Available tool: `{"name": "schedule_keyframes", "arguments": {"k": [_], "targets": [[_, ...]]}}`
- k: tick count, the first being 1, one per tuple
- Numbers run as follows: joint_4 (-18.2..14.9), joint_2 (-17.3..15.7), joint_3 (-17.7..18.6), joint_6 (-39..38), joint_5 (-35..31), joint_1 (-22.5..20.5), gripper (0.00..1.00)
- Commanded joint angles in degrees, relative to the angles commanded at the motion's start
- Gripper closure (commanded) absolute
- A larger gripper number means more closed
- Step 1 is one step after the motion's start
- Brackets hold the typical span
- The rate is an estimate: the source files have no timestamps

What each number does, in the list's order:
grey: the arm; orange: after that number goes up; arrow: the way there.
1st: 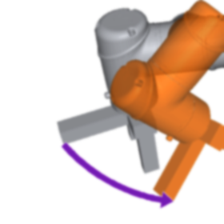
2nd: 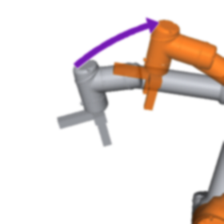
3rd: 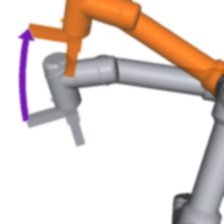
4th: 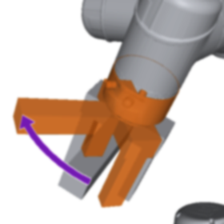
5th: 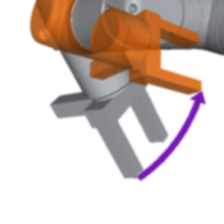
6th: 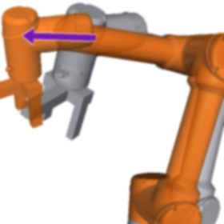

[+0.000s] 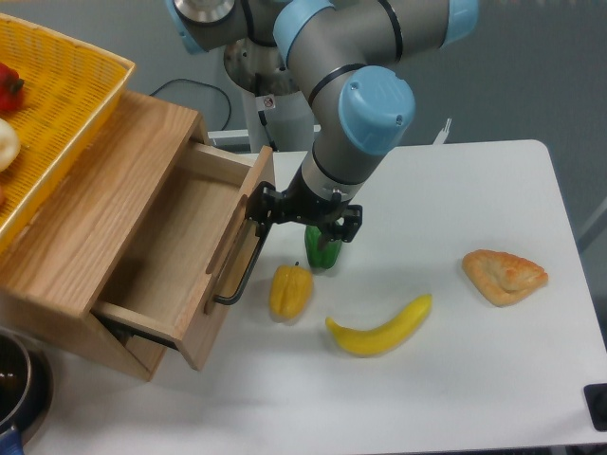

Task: Slide the top drawer open
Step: 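Pull the handle outward to slide the drawer open, then continue pulling the drawer further out by its handle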

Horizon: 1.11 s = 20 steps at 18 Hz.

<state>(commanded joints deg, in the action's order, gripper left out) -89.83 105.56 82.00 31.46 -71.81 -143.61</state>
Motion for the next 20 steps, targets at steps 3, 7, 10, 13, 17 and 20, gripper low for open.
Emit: {"name": "schedule_keyframes", "arguments": {"k": [3,7,10,13,17,20], "targets": [[0.0,0.1,-0.1,0.0,0.0,-0.3,0.0],[-0.1,0.4,-0.7,0.0,-0.1,-0.5,0.0],[-0.1,0.5,-0.8,0.0,-0.1,-0.7,0.0],[-0.1,0.7,-1.1,0.0,-0.1,-0.8,0.0],[-0.1,0.7,-1.3,0.0,-0.1,-1.2,0.0],[-0.1,1.0,-1.6,0.0,-0.1,-1.5,0.0]]}}
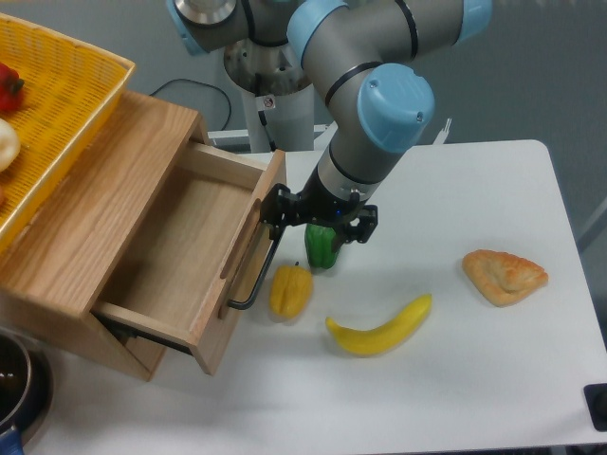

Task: Slide the top drawer open
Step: 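Continue pulling the drawer further out by its handle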

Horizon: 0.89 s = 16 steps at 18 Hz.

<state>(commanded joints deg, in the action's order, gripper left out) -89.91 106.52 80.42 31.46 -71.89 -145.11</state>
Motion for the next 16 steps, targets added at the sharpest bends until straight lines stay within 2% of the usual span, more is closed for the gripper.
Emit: {"name": "schedule_keyframes", "arguments": {"k": [16], "targets": [[-0.6,0.2,-0.4,3.0,-0.4,-1.7,0.0]]}}
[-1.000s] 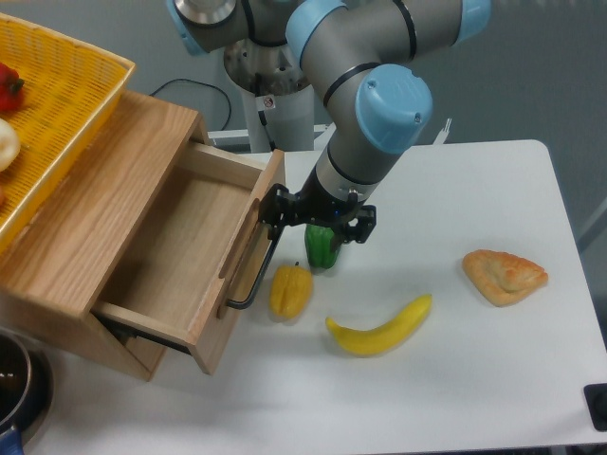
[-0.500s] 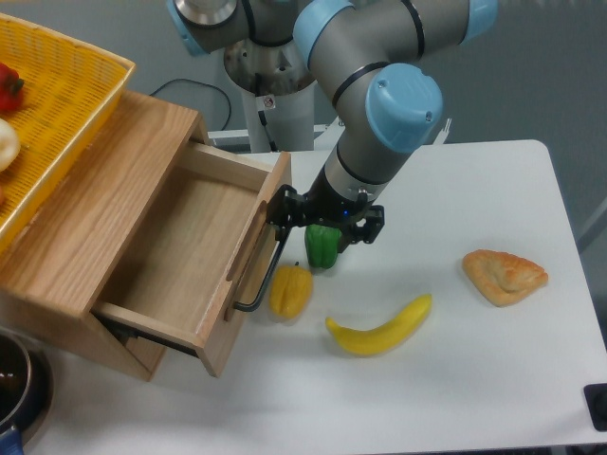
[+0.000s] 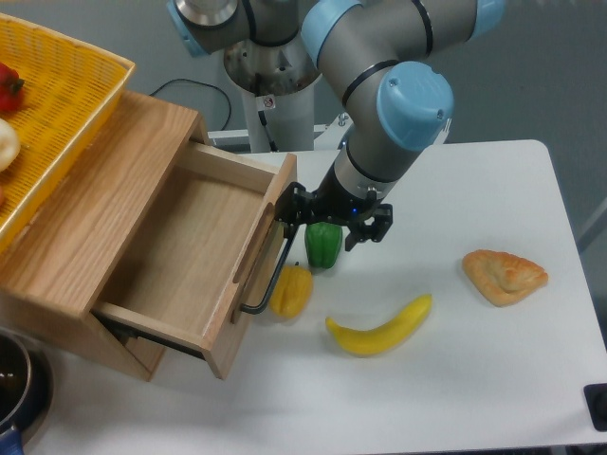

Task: Slide the top drawer open
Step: 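Continue pulling the drawer further out by its handle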

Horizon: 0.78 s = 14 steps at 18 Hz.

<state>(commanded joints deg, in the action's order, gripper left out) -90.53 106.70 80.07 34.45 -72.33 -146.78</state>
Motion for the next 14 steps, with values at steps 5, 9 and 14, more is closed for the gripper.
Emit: {"name": "schedule_keyframes", "arguments": {"k": [5,9,14], "targets": [[-0.1,0.4,-0.5,0.0,-0.1,-0.2,0.0],[-0.1,0.6,-0.9,0.1,-0.1,-0.8,0.0],[-0.4,1.3,-1.8,0.2,-1.3,-1.3,0.0]]}}
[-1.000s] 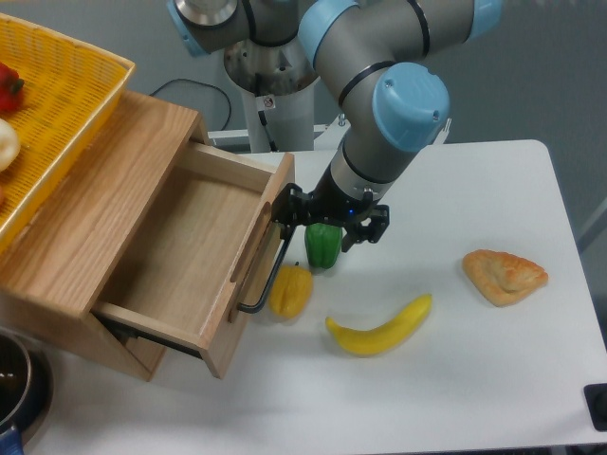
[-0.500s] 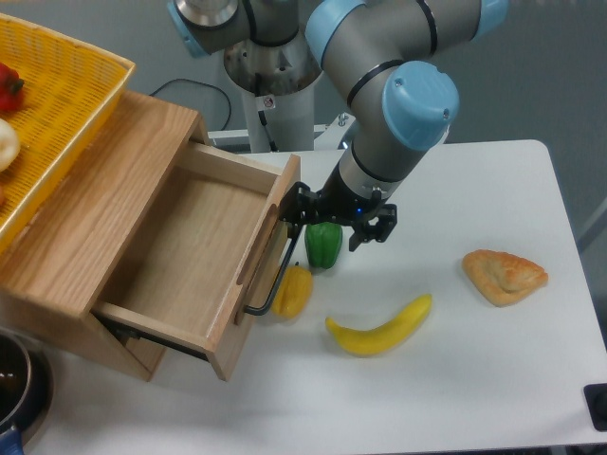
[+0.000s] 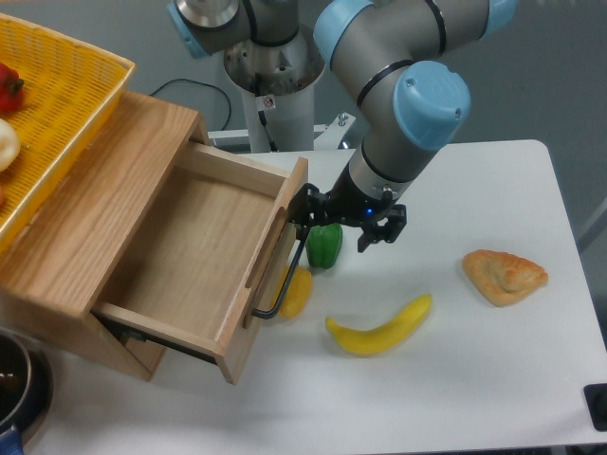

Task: Slide the top drawer open

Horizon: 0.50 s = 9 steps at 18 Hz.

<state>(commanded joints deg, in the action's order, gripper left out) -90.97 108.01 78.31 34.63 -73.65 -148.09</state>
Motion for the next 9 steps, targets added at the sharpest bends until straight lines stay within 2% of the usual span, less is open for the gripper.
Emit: {"name": "schedule_keyframes", "arguments": {"k": [9], "targets": [[-0.3,-0.4,-0.5,-0.1,0.1,-0.4,0.0]]}}
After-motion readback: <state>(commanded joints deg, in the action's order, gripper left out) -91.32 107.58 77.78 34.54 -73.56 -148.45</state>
